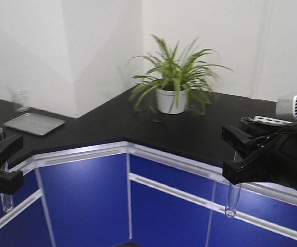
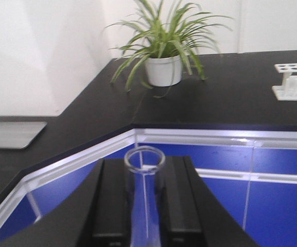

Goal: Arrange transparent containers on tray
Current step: 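Hold both test tubes while the base drives to the yellow tray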

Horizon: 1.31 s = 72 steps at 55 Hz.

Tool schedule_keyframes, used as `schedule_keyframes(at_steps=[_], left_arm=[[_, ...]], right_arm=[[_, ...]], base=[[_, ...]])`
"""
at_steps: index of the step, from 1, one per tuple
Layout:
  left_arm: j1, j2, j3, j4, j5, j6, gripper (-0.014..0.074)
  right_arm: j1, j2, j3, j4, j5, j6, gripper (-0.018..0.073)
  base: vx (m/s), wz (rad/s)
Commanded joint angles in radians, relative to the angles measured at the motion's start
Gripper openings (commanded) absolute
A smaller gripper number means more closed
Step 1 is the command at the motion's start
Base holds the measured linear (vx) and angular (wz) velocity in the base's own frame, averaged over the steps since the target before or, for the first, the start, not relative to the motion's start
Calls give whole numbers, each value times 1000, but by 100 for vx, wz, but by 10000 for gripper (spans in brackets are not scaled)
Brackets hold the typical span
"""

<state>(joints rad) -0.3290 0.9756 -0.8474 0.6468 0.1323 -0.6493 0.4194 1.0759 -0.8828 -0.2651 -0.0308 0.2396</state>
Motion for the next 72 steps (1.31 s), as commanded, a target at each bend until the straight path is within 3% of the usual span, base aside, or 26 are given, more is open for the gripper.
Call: schedule_keyframes(at_steps=[1, 44, 72], left_arm=[[-6, -12, -30, -2, -59, -8, -3], [-6, -12, -30, -2, -58, -8, -3], [-6, -12, -30, -2, -58, -8, -3]], right_arm=[[-1, -18, -31, -8, -84, -6, -13], [-1, -18, -31, -8, -84, -7, -13], [-1, -18, -31, -8, -84, -7, -13]], base=[[-30, 48], [-24, 48], [-4, 76]])
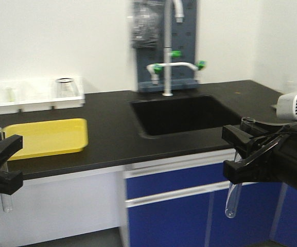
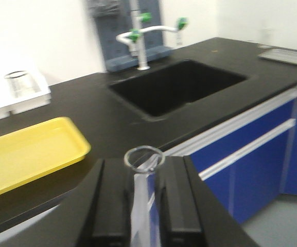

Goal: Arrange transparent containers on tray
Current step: 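Hold both test tubes while the base drives to the yellow tray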

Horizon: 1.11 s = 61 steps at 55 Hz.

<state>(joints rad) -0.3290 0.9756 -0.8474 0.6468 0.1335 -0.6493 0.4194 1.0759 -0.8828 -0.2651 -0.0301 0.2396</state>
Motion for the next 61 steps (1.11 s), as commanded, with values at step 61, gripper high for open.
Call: schedule_keyframes(at_steps=[61], left_arm=[[-6, -12, -30, -2, -59, -8, -3]], right_arm=[[-1, -18, -31, -8, -85, -7, -13]], base=[[22, 48]])
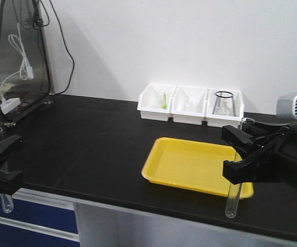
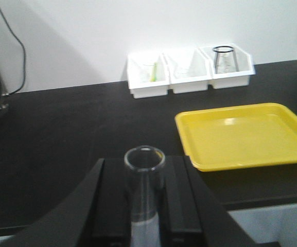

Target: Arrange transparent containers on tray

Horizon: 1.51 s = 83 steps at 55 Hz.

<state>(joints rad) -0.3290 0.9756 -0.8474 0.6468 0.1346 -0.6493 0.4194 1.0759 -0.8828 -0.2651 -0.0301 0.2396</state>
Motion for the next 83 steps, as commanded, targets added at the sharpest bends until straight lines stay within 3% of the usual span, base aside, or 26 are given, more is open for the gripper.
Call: schedule_keyframes(at_steps=[1, 30, 83], left_arm=[[-6, -12, -30, -2, -60, -8, -3], [-6, -12, -30, -2, -60, -8, -3], [-6, -12, -30, -2, -60, -8, -3]], right_arm=[[-1, -18, -31, -8, -85, -7, -13], [-1, -18, -31, -8, -85, -7, -13], [-1, -18, -31, -8, -85, -7, -11]], base=[[32, 26], [36, 9], [24, -41]])
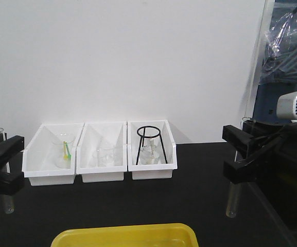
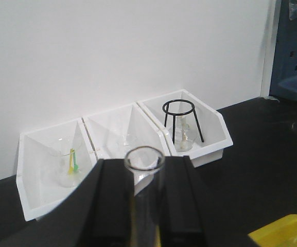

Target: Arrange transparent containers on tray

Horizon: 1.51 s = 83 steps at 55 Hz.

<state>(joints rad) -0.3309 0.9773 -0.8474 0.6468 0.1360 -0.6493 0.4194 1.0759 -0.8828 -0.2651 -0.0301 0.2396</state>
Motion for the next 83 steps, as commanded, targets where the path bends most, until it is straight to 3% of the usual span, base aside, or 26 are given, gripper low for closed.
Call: schedule_keyframes(at_steps=[1, 45, 51, 55, 70, 75, 83], left_arm=[[-4, -14, -30, -2, -62, -8, -3], [-5, -14, -30, -18, -42, -15, -3], [-8, -11, -35, -189, 32, -42, -3], [-8, 18, -42, -313, 88, -13, -3], [-8, 317, -187, -764, 350, 352, -3], [-8, 438, -258, -845, 419, 423, -3], [-8, 584, -314, -913, 426, 415, -3]], right_arm=[[-1, -18, -31, -8, -85, -7, -11], [-1, -18, -31, -4, -85, -7, -11], [-1, -18, -31, -4, -85, -7, -11], [-1, -18, -31, -4, -85, -7, -11], [-1, -18, -31, -4, -85, -7, -11], [-1, -18, -31, -4, -83, -7, -11], [-1, -18, -31, -4, -54, -7, -11]], base=[[5, -6], [0, -1], [0, 0], [0, 0], [0, 0], [0, 0], [0, 0]])
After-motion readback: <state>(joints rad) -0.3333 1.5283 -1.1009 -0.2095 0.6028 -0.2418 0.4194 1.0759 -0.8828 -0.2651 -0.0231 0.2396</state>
